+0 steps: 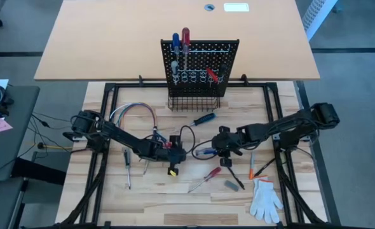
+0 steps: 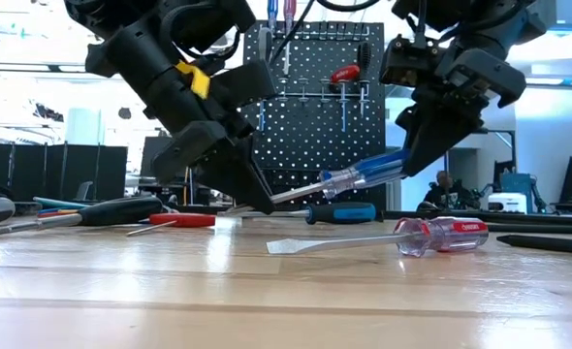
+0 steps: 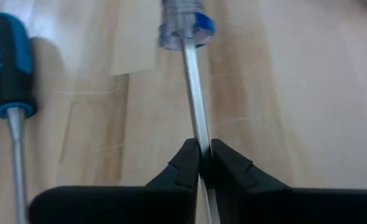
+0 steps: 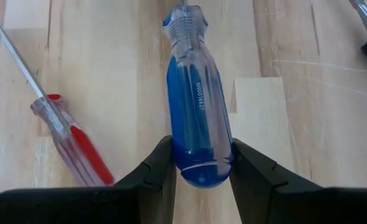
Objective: Hang tools onto peg board
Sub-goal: Hang the blue transparent screwdriver on the black peg board
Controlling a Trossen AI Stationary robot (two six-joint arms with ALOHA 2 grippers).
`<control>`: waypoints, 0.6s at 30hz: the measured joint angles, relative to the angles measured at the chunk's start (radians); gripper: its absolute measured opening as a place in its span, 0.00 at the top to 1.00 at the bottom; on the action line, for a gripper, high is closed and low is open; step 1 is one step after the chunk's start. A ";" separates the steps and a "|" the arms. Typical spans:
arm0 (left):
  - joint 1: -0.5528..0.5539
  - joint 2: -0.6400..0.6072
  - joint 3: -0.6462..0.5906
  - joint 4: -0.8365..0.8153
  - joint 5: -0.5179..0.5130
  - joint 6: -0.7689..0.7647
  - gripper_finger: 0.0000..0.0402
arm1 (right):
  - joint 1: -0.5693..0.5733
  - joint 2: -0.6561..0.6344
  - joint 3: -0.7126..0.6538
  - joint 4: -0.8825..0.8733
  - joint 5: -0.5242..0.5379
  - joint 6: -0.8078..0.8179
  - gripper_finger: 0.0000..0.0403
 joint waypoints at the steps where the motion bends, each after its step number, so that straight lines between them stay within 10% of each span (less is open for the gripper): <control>1: 0.001 0.000 0.000 -0.003 -0.005 -0.004 0.97 | 0.000 0.000 0.000 0.001 0.000 -0.001 0.70; 18: 0.005 -0.004 -0.072 0.060 -0.112 -0.045 0.99 | 0.034 -0.220 -0.202 0.039 -0.025 0.112 0.47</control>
